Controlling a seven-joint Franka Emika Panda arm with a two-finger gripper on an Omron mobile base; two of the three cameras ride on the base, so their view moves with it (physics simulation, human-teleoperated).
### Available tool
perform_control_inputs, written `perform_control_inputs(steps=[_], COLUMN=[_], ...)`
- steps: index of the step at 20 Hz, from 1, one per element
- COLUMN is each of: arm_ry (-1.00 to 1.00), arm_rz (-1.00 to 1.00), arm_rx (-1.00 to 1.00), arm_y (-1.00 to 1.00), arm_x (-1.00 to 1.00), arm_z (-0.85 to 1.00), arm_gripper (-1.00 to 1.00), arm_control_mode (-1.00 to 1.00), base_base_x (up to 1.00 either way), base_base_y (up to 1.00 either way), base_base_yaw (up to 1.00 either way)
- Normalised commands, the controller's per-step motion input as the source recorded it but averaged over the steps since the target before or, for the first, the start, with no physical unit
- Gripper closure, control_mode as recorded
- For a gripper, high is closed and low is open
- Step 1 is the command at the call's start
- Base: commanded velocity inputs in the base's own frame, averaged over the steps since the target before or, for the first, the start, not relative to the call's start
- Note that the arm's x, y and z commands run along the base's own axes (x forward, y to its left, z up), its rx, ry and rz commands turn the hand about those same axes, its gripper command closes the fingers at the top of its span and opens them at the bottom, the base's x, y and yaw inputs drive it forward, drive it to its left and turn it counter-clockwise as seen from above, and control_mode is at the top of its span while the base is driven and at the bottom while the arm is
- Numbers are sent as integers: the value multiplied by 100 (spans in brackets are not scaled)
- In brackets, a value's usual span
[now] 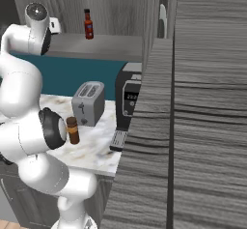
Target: Pick the cinnamon and honey bottle from the cabinet and place them next to the mug.
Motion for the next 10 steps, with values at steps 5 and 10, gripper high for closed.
perform_control_inputs(steps=[5, 10], arm_ry=[0, 0], arm_rz=[1, 0], arm_rx=[0, 0], arm_y=[0, 0], arm_x=[38, 35], arm_z=[0, 6], arm_gripper=[-100, -100], arm_control_mode=[-100, -100], base_base_x=[0, 0], base_base_y=[0, 0], base_base_yaw=[0, 0])
